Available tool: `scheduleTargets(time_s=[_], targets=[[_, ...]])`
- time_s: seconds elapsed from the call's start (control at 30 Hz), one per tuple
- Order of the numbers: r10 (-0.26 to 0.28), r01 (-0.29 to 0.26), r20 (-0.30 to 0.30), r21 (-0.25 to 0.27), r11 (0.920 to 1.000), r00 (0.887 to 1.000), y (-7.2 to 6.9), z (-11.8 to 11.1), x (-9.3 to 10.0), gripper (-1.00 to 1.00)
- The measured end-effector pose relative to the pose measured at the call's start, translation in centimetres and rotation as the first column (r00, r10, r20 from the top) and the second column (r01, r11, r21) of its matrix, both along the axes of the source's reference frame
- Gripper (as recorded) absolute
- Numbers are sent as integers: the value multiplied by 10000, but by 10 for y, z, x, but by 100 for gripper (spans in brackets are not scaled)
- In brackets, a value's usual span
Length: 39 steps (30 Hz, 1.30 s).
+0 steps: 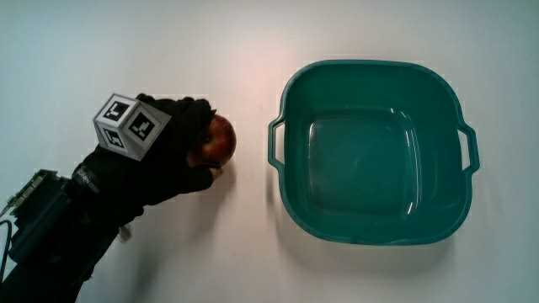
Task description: Place apple on desk
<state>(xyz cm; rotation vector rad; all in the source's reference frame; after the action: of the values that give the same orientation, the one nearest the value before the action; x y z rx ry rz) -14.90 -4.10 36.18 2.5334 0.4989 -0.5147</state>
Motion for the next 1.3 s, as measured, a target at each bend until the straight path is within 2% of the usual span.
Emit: scheduleTargets(time_s=[0.07,0.1,0.3,0.33,0.4,0.47,0.5,0.6,0.63,0.7,0.73,1.0,1.1,1.17,1.2,1.3], targets=[[-10,12,238,-95,10000,9997,2,4,-1,0],[-3,2,-37,-113,9999,10000,3,9,-3,0],[45,-41,133,-257,9997,9999,6,17,-8,0],[38,-36,67,-400,9992,10000,7,21,-9,0],[86,-101,-455,-316,9995,9989,7,26,-13,0],[-63,47,-329,-466,9989,9994,7,24,-14,0],[98,-110,-295,-396,9992,9995,6,24,-14,0],[-35,-9,-577,-756,9971,9983,4,31,-19,0],[-136,100,-416,-848,9963,9990,4,28,-19,0],[-301,233,-576,-1143,9932,9979,3,30,-22,0],[-323,267,-443,-1218,9922,9985,2,29,-23,0],[-630,537,-546,-1579,9860,9965,1,30,-26,-31],[-844,786,-221,-1919,9783,9962,4,29,-27,-42],[-940,871,-269,-1925,9774,9952,6,28,-28,-50],[-1044,961,-304,-2029,9745,9941,7,28,-28,-54],[-1106,1028,-317,-1881,9768,9934,9,25,-30,-65]])
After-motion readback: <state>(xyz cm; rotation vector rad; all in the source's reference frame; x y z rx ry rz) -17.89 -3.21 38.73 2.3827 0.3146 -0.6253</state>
